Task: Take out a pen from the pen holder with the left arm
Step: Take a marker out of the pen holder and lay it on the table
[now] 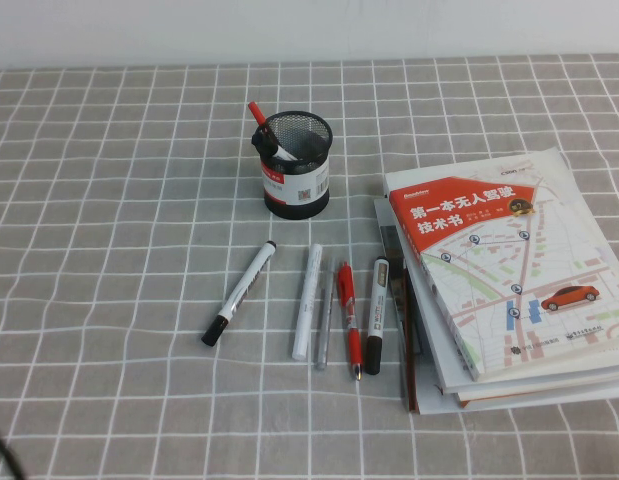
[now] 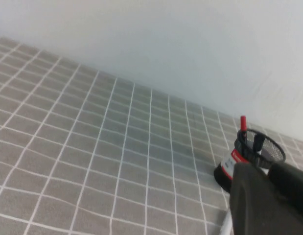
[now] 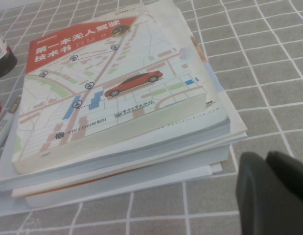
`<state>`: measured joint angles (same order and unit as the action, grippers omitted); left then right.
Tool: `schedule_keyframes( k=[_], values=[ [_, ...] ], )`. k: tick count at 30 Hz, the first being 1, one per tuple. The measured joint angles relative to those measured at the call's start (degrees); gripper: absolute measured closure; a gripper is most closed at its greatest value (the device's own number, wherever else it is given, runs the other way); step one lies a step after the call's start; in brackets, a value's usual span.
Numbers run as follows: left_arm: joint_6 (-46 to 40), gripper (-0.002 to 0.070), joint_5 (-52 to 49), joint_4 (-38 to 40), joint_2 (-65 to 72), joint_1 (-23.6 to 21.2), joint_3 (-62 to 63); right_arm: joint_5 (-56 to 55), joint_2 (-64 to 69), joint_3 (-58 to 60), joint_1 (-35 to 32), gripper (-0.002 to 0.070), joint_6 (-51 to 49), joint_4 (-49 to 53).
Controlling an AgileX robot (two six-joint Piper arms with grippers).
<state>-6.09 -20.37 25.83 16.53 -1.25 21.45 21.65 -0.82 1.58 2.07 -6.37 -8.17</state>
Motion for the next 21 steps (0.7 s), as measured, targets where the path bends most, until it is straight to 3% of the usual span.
schedule_keyframes(
  k=[5, 10, 15, 21],
  values=[
    [-9.16, 0.0469, -1.85, 6.31, 11.22, 0.0, 5.96, 0.0, 0.0, 0.0, 0.0, 0.0689, 0.0, 0.0],
    [-26.84, 0.0256, -2.31, 20.94, 20.58, 0.0, 10.56, 0.0, 0.0, 0.0, 0.0, 0.0689, 0.0, 0.0],
    [-42.09, 0.0208, -4.92, 35.14, 29.33, 0.22, 13.8, 0.0, 0.0, 0.0, 0.0, 0.0689, 0.0, 0.0],
    [-74.83, 0.0202, -4.82, 58.83, 39.97, 4.08, 14.88, 0.0, 0.0, 0.0, 0.0, 0.0689, 0.0, 0.0]
  ],
)
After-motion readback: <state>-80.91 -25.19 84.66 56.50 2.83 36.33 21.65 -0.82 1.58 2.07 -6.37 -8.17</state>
